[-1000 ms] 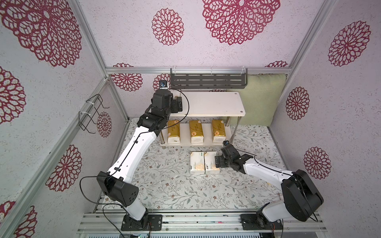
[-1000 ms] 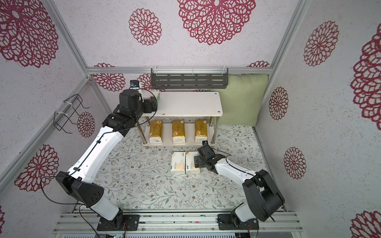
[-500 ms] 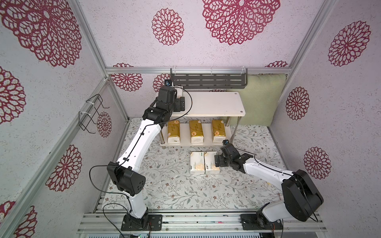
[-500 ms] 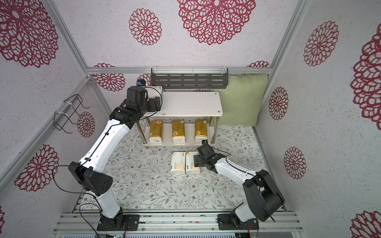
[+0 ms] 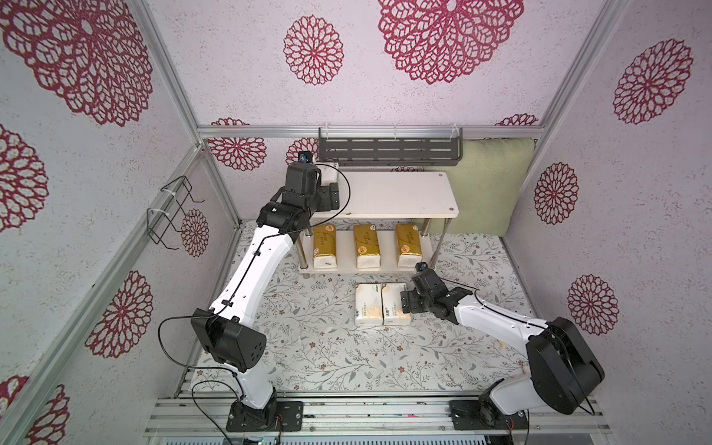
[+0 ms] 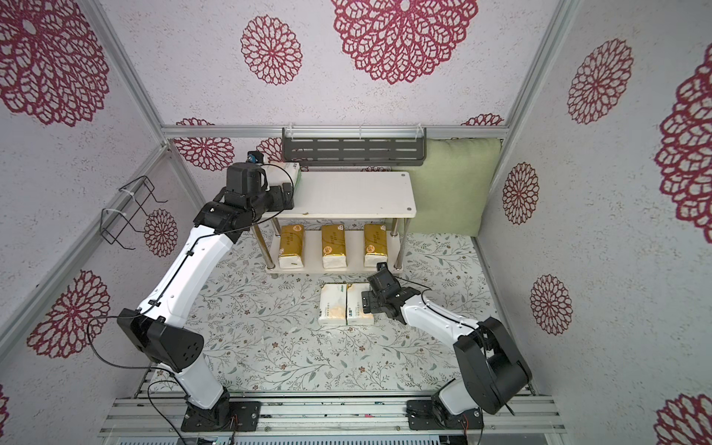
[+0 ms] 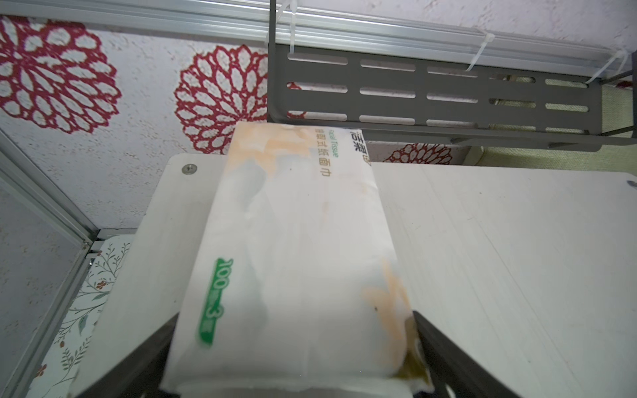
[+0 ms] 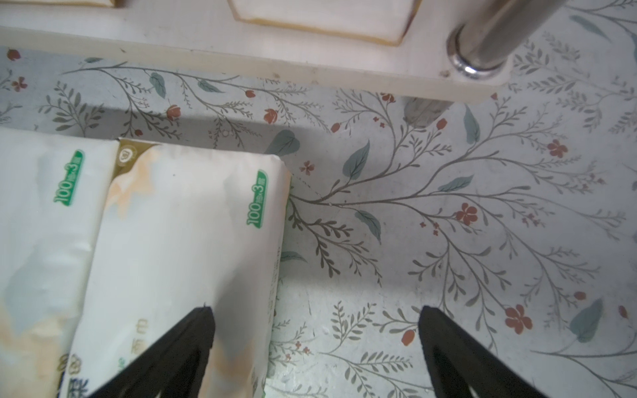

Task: Place the tissue boxes on the shelf by color
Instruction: Place a box of tissues on the shelf.

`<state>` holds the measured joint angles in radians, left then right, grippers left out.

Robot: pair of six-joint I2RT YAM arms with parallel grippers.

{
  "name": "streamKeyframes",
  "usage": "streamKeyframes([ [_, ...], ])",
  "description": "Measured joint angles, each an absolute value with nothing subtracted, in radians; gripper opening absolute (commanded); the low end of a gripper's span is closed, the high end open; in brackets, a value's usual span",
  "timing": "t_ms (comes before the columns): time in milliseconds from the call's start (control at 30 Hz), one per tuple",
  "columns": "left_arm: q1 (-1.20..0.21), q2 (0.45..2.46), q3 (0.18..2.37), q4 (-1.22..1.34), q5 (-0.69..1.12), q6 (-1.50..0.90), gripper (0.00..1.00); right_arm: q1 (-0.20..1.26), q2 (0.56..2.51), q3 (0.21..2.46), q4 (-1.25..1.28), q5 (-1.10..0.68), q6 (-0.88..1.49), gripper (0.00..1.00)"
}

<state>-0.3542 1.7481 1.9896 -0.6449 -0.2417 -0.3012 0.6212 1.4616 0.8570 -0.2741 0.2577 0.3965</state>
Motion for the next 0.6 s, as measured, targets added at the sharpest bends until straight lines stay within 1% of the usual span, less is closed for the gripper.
streamKeyframes([
  [233,-0.356,1.711,1.959,-0.614,-0.253,-0.303,0.97,0.629,1.462,0.857,-0.274,0.258,0.403,0.99],
  [333,-0.367,1.705,1.943,-0.589,-0.288,-0.300,0.97,0.634,1.462,0.857,-0.274,0.258,0.403,0.99],
  [467,-0.379,1.678,1.879,-0.547,-0.330,-0.292,0.97,0.641,1.462,0.857,-0.274,0.258,0.403,0.99],
  [600,-0.372,1.642,1.814,-0.514,-0.317,-0.305,0.97,0.659,1.457,0.865,-0.282,0.260,0.403,0.99],
])
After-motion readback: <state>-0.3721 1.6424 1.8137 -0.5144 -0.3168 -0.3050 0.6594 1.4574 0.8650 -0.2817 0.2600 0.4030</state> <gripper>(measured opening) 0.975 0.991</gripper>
